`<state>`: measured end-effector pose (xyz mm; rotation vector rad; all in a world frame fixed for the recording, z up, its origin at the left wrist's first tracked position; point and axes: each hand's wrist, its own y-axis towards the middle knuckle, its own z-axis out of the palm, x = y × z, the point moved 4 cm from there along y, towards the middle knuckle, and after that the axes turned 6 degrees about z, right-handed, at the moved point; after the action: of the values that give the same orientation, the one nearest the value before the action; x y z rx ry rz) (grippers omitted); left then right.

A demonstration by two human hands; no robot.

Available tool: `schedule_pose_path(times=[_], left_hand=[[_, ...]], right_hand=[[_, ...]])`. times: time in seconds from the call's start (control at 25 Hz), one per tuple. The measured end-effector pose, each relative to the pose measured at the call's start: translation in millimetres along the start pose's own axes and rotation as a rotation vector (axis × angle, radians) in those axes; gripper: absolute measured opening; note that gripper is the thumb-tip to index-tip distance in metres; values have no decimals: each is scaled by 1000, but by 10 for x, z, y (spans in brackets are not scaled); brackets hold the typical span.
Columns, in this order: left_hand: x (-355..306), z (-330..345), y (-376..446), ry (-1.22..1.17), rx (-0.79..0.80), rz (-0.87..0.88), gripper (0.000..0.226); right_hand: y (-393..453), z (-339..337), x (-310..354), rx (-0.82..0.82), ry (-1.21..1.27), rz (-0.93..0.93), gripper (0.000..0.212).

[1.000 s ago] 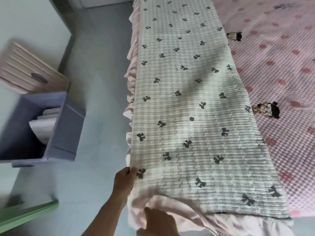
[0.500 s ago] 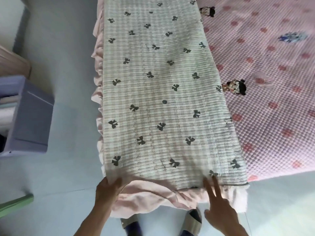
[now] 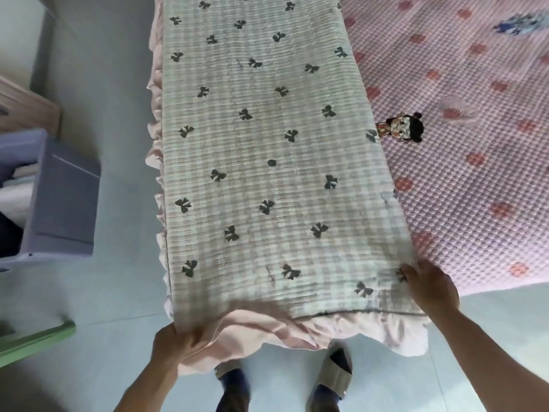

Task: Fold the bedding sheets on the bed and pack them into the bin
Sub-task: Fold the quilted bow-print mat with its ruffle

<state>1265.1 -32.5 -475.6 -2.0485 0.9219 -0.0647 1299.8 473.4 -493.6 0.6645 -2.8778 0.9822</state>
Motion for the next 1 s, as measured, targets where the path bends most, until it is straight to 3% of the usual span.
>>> schedule_pose_path(times=[0.2, 0.32, 0.36, 0.44, 0.52, 0.56, 0.64, 0.72, 0.8, 0.88, 1.0], left_hand=[[202, -31, -110, -69, 50, -146, 39], [139, -8, -97, 91, -109, -151, 52], [48, -37, -140, 136, -260, -82, 57], [-265, -20, -230, 219, -455, 310, 73], [-604, 220, -317, 334, -316, 732, 88], [-691, 351, -308, 418, -192, 801, 94], [-717, 562, -259, 595, -18, 717, 100], [-861, 590, -280, 632, -26, 604, 90], [-1182, 464, -343, 469, -65, 588, 57], [-1535, 339, -403, 130, 62, 626, 29], [-1985, 246, -657, -342, 438, 638, 35]], right_hand=[[-274, 28, -320, 82, 322, 28, 54], [-238, 23, -302, 192, 389, 50, 36], [-211, 31, -316, 239, 386, 45, 30], [-211, 43, -352, 328, 401, 45, 22], [-262, -3, -326, 326, 437, 35, 14], [-284, -36, -283, 299, 459, 15, 12], [-338, -135, -165, 195, 482, -24, 9], [-457, -248, 25, 78, 439, -81, 6], [-766, -247, 319, -21, 304, -230, 15], [-1300, -120, 695, -146, 188, -597, 33], [-2142, 272, 1241, -173, 109, -904, 58]])
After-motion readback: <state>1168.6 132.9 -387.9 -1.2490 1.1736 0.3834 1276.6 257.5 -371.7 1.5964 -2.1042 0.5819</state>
